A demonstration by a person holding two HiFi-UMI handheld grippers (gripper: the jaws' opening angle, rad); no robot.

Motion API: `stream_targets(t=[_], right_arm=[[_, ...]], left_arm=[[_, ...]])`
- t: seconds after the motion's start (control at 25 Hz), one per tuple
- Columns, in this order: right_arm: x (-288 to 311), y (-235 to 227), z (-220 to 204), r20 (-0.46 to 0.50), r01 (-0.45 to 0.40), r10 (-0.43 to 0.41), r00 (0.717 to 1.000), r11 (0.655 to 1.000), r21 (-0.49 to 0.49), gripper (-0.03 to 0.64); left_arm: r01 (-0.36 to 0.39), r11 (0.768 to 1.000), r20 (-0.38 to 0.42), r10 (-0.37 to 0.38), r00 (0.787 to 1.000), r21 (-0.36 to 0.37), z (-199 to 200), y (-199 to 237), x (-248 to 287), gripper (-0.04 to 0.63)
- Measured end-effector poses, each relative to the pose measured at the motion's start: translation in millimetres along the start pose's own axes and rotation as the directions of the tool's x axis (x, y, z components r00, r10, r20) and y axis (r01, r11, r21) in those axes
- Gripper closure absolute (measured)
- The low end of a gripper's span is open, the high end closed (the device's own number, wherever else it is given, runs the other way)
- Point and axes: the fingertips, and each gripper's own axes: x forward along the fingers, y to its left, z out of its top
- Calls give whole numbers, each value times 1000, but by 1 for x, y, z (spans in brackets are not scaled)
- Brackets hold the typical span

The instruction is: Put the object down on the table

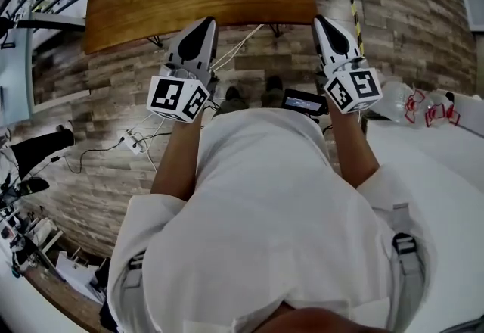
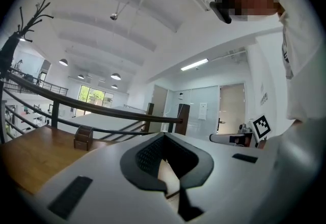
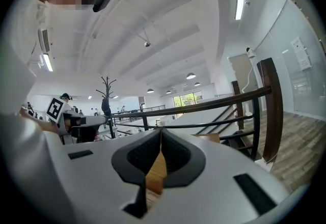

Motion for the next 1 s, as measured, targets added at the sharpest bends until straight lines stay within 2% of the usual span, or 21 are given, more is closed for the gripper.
stream_targets(t=[0.16, 0.32, 0.44, 0.6, 0.76, 1.0], right_arm=[[10, 19, 3, 13, 37, -36, 999, 999, -29, 591], [24, 48, 4, 25, 24, -23, 999, 998, -65, 592], [36, 68, -3, 20, 15, -14, 1000, 999, -52, 592], [47, 85, -17, 4, 4, -4, 1000, 999, -32, 592], [50, 88, -30, -13, 15, -16, 1000, 1000, -9, 592], [50, 88, -50, -56, 32, -32, 998, 999, 2, 592]], left_arm=[[-46, 998, -10, 45, 999, -50, -6, 42, -38, 581], [-81, 996, -6, 81, 997, -49, -7, 70, -61, 581], [-100, 994, 0, 100, 995, -42, -7, 86, -69, 582], [-101, 994, -23, 100, 995, -35, -15, 100, -78, 583], [-117, 991, -50, 114, 992, -70, -31, 112, -83, 583], [-108, 990, -128, 96, 987, -93, -72, 109, -81, 583]])
